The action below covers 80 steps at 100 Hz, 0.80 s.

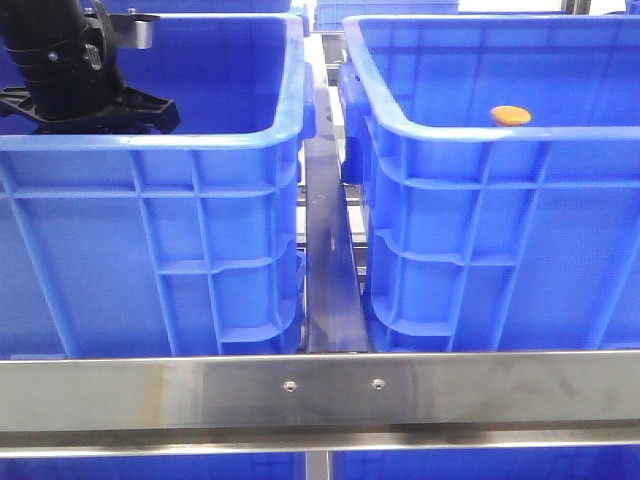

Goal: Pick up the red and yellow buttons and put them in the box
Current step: 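Lift the red button with the left gripper toward the gap between bins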

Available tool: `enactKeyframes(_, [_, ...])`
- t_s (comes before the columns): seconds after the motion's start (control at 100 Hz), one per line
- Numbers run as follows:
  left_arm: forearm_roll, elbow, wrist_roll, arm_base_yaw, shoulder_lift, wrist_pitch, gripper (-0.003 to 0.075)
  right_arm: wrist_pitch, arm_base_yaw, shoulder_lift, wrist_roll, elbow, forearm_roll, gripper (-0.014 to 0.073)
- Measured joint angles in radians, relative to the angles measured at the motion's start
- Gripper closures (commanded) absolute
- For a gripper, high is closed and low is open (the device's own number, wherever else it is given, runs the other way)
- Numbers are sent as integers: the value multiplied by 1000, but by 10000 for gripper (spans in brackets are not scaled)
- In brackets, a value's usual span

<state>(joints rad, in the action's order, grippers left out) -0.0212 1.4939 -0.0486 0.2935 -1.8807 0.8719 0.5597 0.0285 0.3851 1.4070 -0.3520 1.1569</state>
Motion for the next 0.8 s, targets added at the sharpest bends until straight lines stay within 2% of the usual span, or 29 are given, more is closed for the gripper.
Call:
enactKeyframes(0.22, [27,0,0,0,112,-19,648,0,0,0,0,0,0,651])
enactKeyframes(0.34, [105,0,-70,0,189,-19,648,0,0,0,0,0,0,651])
enactKeyframes(0.57, [458,0,-397,0,293,37,648,0,0,0,0,0,0,651])
enactKeyframes(0.72, [744,0,-661,0,320,150,648,0,0,0,0,0,0,651])
enactKeyframes(0.8, [841,0,-736,17,320,214,648,0,0,0,0,0,0,651])
